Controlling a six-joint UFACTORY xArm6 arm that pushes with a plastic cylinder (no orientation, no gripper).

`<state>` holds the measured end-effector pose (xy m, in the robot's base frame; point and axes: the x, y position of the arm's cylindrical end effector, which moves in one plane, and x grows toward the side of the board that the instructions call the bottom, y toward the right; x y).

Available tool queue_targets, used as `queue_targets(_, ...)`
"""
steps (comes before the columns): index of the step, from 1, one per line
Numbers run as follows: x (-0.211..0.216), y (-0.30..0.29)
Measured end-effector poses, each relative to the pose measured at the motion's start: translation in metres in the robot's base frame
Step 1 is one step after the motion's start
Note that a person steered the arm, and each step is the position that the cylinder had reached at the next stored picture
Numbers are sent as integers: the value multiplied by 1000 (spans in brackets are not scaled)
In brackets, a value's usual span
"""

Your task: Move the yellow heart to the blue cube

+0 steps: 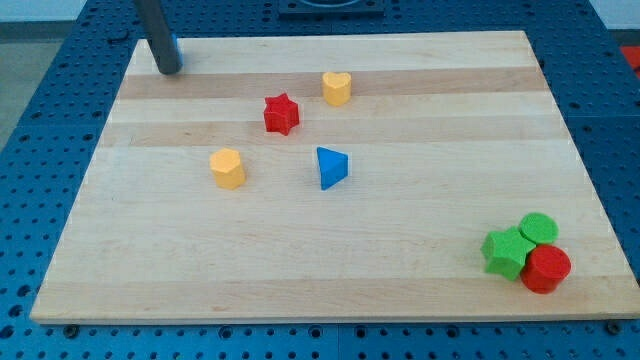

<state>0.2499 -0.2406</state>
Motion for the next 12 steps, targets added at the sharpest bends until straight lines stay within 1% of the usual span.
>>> queue_targets(1, -17, -16)
queue_targets(2, -21, -30)
queue_targets(3, 0, -7)
queue_targets(4, 22, 77)
queue_targets(6, 23, 274)
queue_targets(7, 57, 316)
queue_targets(8, 67, 276)
queue_targets(10, 67, 208)
queue_targets(12, 37, 115)
